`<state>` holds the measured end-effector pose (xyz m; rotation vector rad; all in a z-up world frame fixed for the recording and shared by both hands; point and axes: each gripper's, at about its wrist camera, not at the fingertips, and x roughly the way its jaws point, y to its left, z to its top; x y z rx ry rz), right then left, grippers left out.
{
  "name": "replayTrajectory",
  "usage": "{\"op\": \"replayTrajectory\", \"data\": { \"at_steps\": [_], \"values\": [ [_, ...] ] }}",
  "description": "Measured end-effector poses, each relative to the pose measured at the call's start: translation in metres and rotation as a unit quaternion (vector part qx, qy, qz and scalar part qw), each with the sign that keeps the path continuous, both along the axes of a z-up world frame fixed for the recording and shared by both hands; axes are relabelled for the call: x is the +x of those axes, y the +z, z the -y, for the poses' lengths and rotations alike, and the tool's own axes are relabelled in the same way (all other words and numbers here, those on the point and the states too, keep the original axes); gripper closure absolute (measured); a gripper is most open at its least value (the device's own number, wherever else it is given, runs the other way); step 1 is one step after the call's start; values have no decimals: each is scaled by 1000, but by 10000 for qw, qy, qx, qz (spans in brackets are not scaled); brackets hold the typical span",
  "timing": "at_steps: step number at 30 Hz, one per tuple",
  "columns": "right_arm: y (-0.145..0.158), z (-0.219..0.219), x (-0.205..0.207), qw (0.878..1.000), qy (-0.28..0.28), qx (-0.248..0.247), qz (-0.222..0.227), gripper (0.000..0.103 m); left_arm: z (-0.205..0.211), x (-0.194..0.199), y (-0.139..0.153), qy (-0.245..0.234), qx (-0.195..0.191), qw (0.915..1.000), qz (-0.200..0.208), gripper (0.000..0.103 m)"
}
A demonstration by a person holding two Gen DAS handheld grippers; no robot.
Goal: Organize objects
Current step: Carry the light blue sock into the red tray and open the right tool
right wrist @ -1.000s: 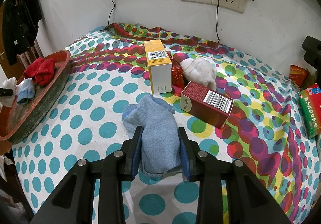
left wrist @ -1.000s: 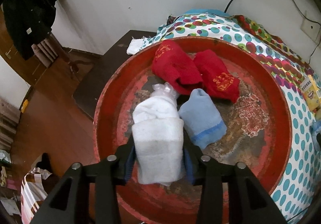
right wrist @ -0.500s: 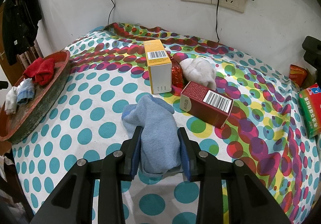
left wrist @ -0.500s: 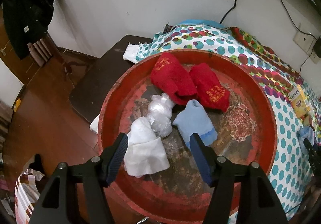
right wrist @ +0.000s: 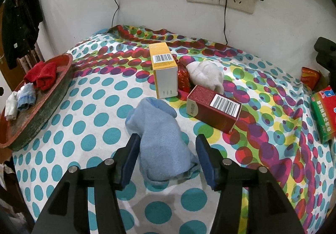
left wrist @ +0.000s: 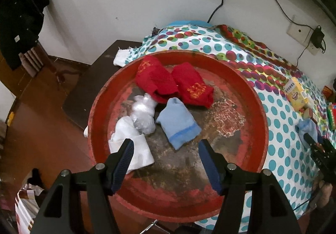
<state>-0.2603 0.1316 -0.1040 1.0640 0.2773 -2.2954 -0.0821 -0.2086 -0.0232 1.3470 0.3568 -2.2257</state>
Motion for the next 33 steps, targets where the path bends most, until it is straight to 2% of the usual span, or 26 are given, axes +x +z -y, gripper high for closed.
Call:
{"op": "replayTrajectory", "data": {
  "at_steps": [6, 8, 12, 18, 23, 25, 29, 33],
  "values": [
    [-4, -3, 3, 9999, 18, 98, 81, 50, 12, 8, 0, 300, 41, 9995, -62, 37],
    [-6, -7, 4, 9999, 18, 128, 106, 51, 15, 8, 2, 384, -66, 9992, -101, 37],
    [-3, -9, 4, 9997, -62, 208, 85, 65, 16, 3, 4, 369, -21, 9993, -94, 37],
    [4, -1, 7, 9993, -199, 209, 237, 75, 12, -9, 15, 248, 203, 9994, -147, 37],
    [19, -7, 2, 9987, -314, 6, 392, 77, 17, -18, 32, 272, 173, 9993, -182, 37],
    [25, -8, -1, 9986, -308, -76, 431, 77, 25, -19, 38, 377, 270, 9986, -241, 37],
    [43, 8, 2, 9992, -135, -116, 345, 77, 39, -18, 45, 503, 425, 9972, -346, 37],
    [61, 35, 4, 9991, 151, -218, 315, 77, 45, -17, 42, 514, 380, 9975, -304, 37]
  ]
}}
